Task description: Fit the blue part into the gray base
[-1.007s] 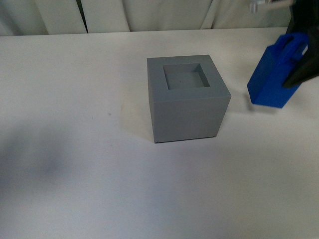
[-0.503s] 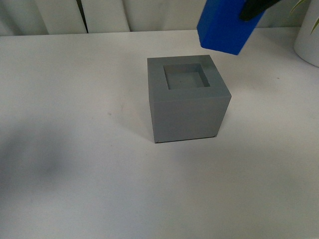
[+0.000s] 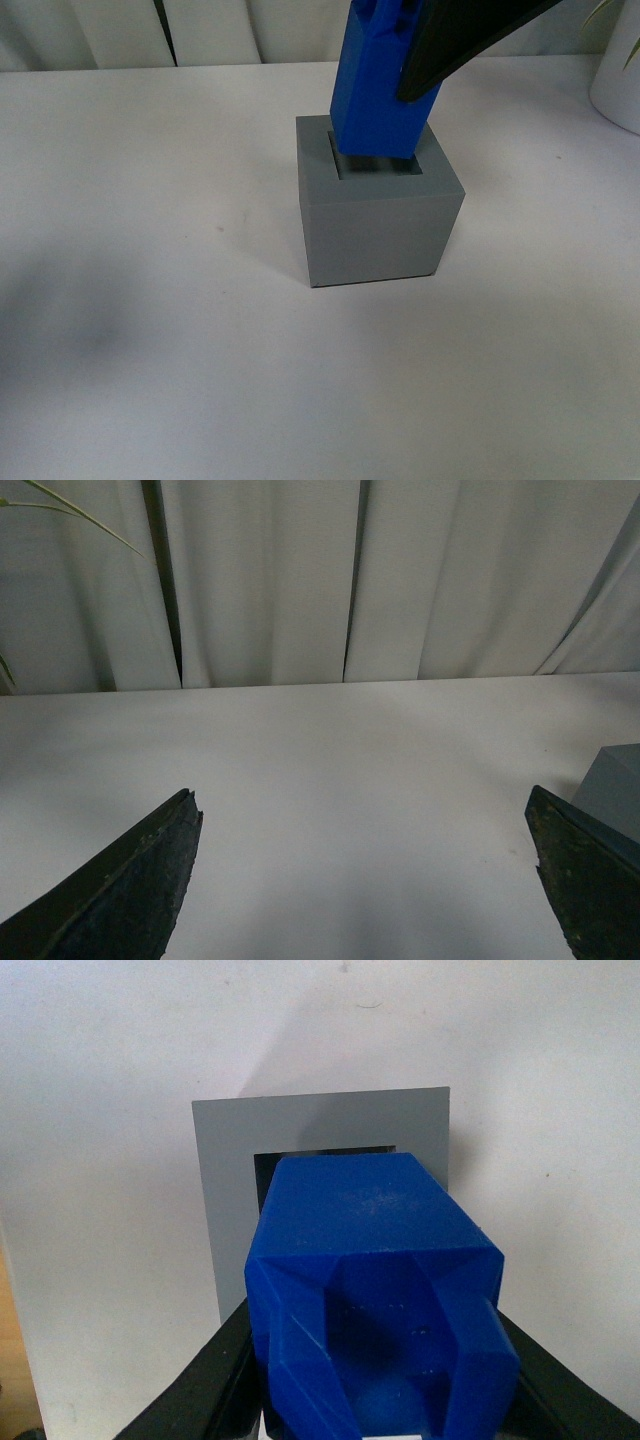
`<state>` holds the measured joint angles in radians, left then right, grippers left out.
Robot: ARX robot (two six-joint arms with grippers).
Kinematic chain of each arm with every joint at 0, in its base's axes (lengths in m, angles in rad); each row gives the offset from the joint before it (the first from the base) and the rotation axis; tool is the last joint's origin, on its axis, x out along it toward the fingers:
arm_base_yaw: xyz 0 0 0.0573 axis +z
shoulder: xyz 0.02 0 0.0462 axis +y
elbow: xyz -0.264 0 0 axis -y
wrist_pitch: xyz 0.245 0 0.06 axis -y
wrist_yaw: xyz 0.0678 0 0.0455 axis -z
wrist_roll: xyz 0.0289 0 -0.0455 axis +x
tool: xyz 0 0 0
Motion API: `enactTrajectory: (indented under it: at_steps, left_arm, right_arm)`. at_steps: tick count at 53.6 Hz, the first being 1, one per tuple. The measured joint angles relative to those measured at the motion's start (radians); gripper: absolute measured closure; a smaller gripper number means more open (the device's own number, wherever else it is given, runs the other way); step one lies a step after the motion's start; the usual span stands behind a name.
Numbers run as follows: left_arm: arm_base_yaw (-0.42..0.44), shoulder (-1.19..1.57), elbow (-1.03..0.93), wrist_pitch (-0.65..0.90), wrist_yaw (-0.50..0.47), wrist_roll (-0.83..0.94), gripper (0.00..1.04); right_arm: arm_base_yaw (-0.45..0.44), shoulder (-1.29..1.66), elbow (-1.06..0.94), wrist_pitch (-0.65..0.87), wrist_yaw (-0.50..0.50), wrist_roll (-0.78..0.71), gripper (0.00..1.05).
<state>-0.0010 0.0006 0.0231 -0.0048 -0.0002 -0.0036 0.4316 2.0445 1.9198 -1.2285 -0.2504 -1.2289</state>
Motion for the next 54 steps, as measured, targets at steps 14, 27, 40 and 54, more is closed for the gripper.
enactTrajectory:
  at_steps: [14, 27, 40, 54]
  left_arm:
    - [0.0, 0.0, 0.0, 0.0, 0.0, 0.0, 0.06]
    - [0.0, 0.0, 0.0, 0.0, 0.0, 0.0, 0.06]
    - [0.0, 0.0, 0.0, 0.0, 0.0, 0.0, 0.06]
    - [0.0, 0.0, 0.0, 0.0, 0.0, 0.0, 0.06]
  right_arm:
    - [0.007, 0.011, 0.002, -0.003, 0.01, -0.005, 0.58]
    - [0.01, 0.011, 0.002, 0.001, 0.01, -0.005, 0.58]
    - [0.014, 0.011, -0.011, 0.005, 0.009, -0.006, 0.58]
    - [0.015, 0.008, -0.024, 0.014, 0.018, -0.022, 0.58]
